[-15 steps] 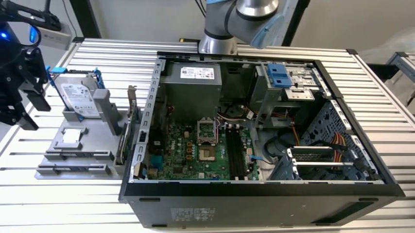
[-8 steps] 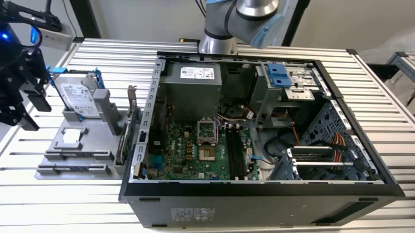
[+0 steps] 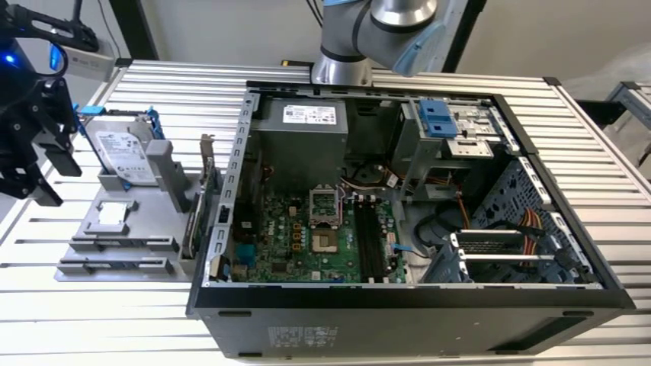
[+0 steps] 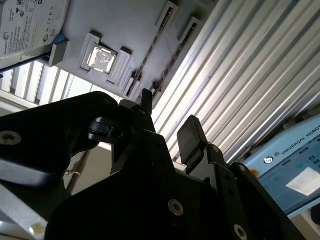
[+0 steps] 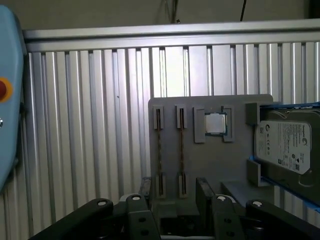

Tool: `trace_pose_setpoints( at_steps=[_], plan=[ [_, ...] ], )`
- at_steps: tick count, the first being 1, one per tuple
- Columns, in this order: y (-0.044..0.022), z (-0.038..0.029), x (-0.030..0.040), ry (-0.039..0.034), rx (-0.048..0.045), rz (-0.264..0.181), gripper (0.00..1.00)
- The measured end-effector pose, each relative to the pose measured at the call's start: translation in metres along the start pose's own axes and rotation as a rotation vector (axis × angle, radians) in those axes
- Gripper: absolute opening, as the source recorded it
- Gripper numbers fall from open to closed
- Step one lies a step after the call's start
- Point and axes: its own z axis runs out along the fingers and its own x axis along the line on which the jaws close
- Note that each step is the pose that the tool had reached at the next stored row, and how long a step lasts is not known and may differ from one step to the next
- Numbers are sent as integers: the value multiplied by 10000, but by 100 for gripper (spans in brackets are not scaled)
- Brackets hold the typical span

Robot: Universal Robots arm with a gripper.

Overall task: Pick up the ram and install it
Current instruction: 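Pick up the ram and move it above insertion slot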

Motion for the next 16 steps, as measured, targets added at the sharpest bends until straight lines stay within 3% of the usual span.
trace_pose_setpoints(
  at_steps=[16],
  plan=[
    [-2,45,0,8,1,45,100]
  ],
)
